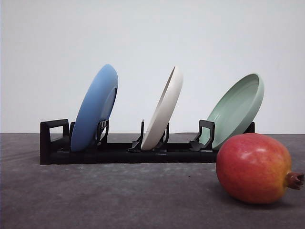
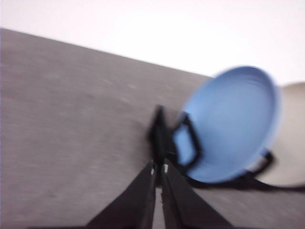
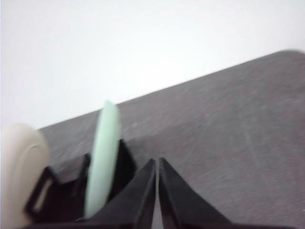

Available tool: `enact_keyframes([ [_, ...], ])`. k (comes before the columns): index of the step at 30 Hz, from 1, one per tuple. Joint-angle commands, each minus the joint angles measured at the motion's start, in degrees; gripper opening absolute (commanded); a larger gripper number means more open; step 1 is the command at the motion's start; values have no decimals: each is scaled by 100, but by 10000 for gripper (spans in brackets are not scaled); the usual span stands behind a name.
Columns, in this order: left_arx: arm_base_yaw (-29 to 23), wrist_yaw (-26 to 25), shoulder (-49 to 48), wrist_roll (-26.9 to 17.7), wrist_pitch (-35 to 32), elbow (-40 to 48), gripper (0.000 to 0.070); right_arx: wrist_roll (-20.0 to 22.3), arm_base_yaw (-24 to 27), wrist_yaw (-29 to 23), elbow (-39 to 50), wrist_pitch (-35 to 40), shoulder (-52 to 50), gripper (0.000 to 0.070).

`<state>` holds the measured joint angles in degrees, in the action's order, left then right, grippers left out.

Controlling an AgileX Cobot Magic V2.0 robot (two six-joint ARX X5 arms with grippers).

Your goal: Place pomegranate in white plate

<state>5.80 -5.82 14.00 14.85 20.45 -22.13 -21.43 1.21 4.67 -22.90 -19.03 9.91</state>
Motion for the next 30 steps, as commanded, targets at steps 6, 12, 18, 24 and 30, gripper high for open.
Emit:
enact_keyframes([
  [6,76,-1584,1436,-138,388,-1514,4,649,4,1258,-1690,-698,1310,5],
  [12,84,-3065,2661,-752,772,-2699,3,1837,4,3028,-2815,-1363,2346,5],
  [18,142,-4398,3429,-1294,753,-3320,2,2059,4,3682,-3163,-1315,2842,5],
  [24,142,-4524,3668,-1292,469,-3351,2,2059,4,3735,-3165,-1314,2999,5],
  [30,142,-4522,3833,-1298,299,-3351,103,2057,4,3733,-3165,-1320,3139,56],
])
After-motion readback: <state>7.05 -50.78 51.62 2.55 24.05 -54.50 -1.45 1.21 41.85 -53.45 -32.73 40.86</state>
